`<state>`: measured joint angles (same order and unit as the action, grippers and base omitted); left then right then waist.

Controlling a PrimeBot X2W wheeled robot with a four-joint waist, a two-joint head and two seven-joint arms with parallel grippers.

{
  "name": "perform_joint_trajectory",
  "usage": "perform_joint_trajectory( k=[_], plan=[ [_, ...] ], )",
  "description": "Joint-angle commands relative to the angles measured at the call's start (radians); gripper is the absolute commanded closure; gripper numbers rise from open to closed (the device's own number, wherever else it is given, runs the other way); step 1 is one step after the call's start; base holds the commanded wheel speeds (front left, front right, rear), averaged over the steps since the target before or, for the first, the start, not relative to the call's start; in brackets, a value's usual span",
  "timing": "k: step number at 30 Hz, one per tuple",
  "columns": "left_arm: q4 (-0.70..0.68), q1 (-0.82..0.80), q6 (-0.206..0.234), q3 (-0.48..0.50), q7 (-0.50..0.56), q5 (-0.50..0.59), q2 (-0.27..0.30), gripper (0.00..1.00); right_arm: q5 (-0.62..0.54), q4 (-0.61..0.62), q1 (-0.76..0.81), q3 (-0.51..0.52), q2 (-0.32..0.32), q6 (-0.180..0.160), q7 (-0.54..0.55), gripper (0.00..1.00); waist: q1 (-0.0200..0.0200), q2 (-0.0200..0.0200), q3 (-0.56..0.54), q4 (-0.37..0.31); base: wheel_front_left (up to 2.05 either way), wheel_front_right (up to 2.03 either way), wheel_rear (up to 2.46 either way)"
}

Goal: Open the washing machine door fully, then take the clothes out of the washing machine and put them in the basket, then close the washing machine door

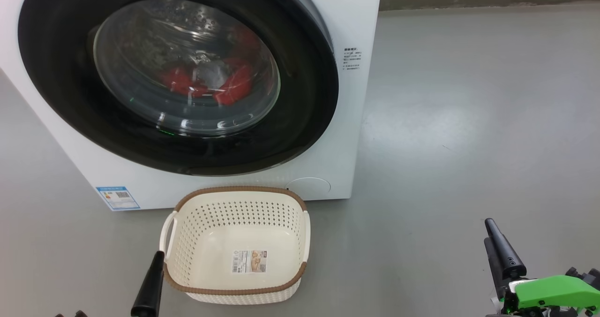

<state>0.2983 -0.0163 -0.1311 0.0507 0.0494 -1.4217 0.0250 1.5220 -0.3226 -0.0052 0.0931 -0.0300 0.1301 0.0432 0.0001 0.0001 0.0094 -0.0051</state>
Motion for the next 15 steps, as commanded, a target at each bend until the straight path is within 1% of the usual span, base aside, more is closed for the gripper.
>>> perform_joint_trajectory(
  k=[1, 15],
  plan=[
    [-0.037, -0.016, 0.004, 0.004, -0.014, 0.047, 0.014, 0.0, -0.036, 0.031, -0.017, -0.01, -0.022, 0.0, -0.011, 0.0, -0.0001, -0.0001, 0.0, -0.001, 0.0, 0.0, 0.0],
    [-0.079, -0.01, 0.032, -0.032, -0.056, 0.271, 0.016, 0.0, -0.206, 0.036, -0.015, -0.048, -0.046, 0.0, -0.052, 0.0, -0.0001, -0.0001, 0.006, -0.006, 0.0, 0.0, 0.0]
  ],
)
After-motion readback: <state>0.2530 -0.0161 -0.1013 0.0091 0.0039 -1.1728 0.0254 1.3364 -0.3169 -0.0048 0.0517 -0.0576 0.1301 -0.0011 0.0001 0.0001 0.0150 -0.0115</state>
